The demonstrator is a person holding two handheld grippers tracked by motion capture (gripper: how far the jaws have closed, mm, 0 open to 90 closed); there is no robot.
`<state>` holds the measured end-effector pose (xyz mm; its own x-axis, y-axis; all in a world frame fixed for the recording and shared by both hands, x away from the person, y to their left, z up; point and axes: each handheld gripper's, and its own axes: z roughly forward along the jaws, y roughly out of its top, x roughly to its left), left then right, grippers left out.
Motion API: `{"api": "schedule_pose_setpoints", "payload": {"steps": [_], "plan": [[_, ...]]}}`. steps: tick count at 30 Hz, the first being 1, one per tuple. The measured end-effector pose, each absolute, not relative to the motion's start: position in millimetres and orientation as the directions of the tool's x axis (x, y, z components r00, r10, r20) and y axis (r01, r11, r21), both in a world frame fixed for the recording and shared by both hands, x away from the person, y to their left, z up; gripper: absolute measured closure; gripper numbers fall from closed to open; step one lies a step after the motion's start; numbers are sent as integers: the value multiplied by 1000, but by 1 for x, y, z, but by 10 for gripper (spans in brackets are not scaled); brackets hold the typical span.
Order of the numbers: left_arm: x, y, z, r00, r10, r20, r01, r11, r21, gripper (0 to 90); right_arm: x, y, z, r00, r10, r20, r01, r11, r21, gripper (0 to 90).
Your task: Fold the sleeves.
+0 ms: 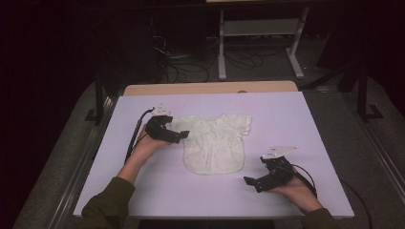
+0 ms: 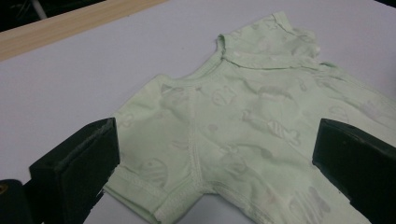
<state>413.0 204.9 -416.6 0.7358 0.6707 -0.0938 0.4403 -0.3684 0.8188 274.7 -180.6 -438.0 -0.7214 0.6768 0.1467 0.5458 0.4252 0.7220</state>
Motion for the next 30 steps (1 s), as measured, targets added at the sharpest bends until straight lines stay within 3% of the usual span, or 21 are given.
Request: {"api": "schedule_pose_setpoints", "payload": {"steps": [30], "plan": [[445,198,-421,712,698,-71,439,-365,821,5,276,-179,-441,-720,677,154,553,425,716,0]]}}
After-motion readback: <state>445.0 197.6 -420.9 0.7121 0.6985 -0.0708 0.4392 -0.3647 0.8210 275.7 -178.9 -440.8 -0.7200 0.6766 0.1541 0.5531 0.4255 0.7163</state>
